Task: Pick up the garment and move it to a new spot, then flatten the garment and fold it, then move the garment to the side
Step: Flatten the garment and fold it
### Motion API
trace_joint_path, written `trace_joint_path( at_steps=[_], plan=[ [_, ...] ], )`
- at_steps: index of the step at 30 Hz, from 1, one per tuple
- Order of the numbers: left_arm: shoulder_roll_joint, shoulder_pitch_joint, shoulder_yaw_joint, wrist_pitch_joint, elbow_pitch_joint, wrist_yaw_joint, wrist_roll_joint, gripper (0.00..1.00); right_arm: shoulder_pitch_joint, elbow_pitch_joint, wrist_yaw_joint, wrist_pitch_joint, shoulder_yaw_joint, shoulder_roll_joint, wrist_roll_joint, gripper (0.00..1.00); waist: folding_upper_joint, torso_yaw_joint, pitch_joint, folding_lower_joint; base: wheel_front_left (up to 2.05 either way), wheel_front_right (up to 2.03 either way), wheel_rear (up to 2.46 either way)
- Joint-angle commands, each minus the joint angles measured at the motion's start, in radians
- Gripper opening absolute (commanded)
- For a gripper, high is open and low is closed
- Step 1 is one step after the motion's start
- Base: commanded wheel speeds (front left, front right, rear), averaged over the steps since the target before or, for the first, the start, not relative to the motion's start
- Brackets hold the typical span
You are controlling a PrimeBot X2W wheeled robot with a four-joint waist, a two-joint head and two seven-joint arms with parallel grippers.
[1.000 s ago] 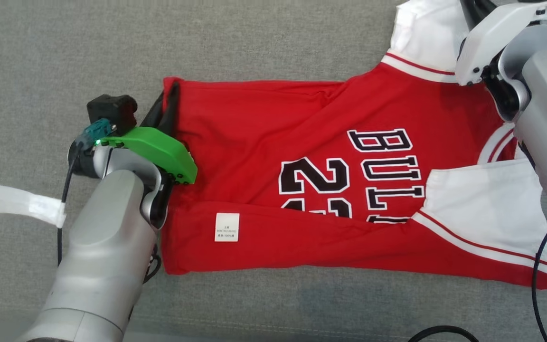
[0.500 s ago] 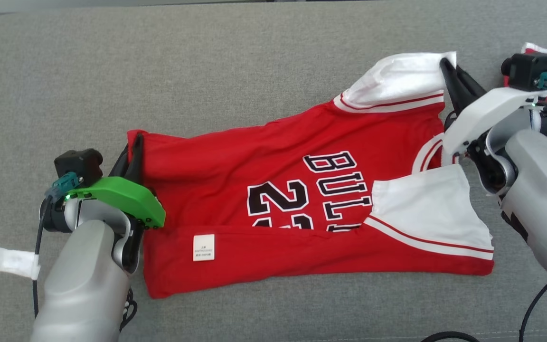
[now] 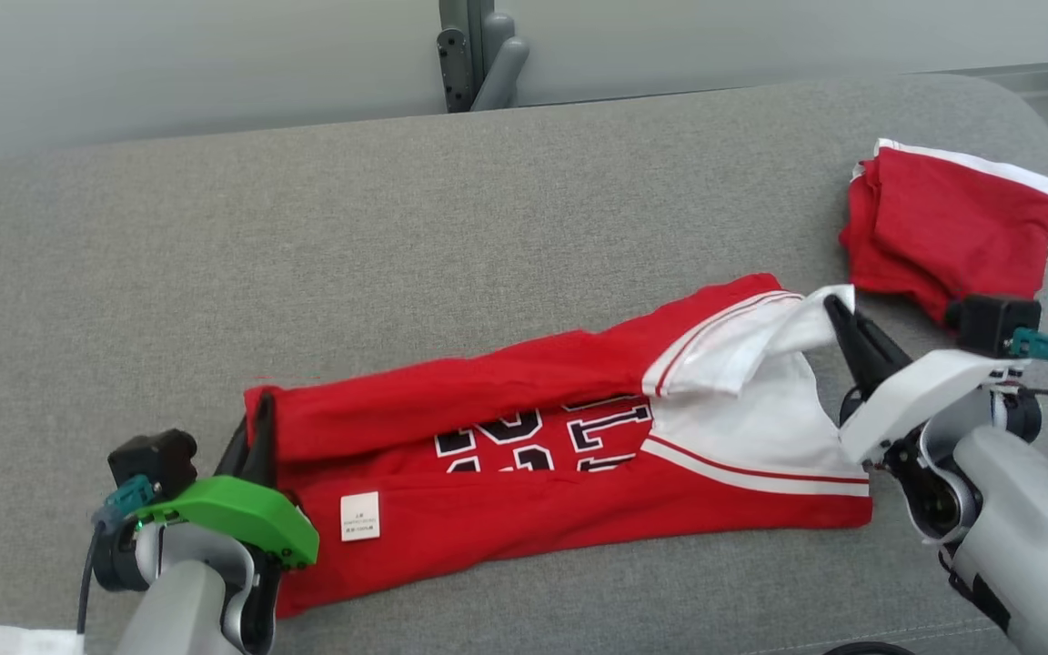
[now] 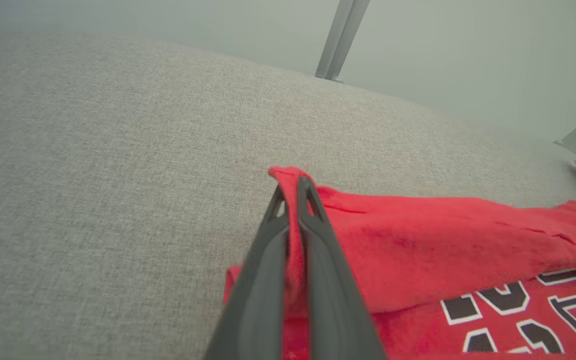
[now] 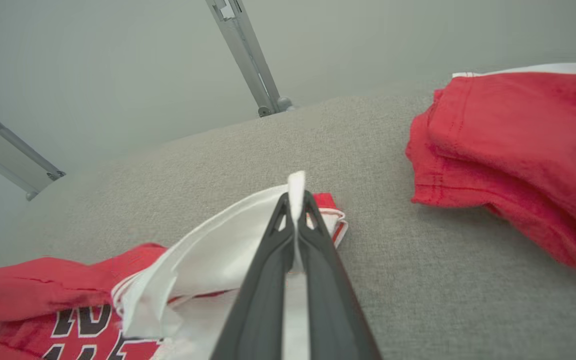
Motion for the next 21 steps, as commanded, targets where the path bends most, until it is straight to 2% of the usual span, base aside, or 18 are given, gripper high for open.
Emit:
trace_joint_path(
  at_steps=[1,12,14,15,16,17,21],
  plan=[
    [-0.004,0.031,0.002,0.001,-0.005,-0.002,-0.004,0.00,0.026,-0.008,-0.001,-0.003,-0.006,0.006,0.002,0.00,-0.0001,-0.015,-0.021,0.0001,0.00,0.00,0.00],
    [-0.023,0.159,0.004,0.001,-0.039,-0.002,-0.015,0.01,0.158,0.002,-0.001,-0.003,-0.036,0.036,-0.006,0.00,-0.0001,-0.003,-0.027,0.0001,0.00,0.00,0.00],
    [-0.024,0.169,0.005,0.001,-0.032,-0.002,-0.013,0.16,0.166,0.019,-0.001,-0.003,-0.034,0.041,-0.013,0.00,-0.0001,-0.002,-0.025,0.0001,0.00,0.00,0.00],
    [-0.024,0.174,0.007,0.001,-0.022,-0.002,-0.011,0.33,0.168,0.029,-0.001,-0.003,-0.029,0.042,-0.020,0.00,-0.0001,-0.002,-0.024,0.0001,0.00,0.00,0.00],
    [-0.023,0.178,0.012,0.001,-0.011,-0.002,-0.008,0.84,0.173,0.046,-0.001,-0.003,-0.026,0.044,-0.019,0.40,-0.0001,-0.002,-0.025,0.0001,0.00,0.00,0.00],
    [-0.018,0.186,0.035,0.001,0.014,-0.001,0.005,1.00,0.179,0.074,-0.001,-0.002,-0.012,0.043,-0.028,1.00,-0.0001,-0.002,-0.028,0.0001,0.00,0.00,0.00],
    [-0.017,0.225,0.104,0.001,0.004,0.018,0.052,1.00,0.184,0.109,-0.001,-0.002,-0.036,0.014,-0.041,1.00,-0.0001,-0.001,-0.036,0.0001,0.00,0.00,0.00]
  ],
)
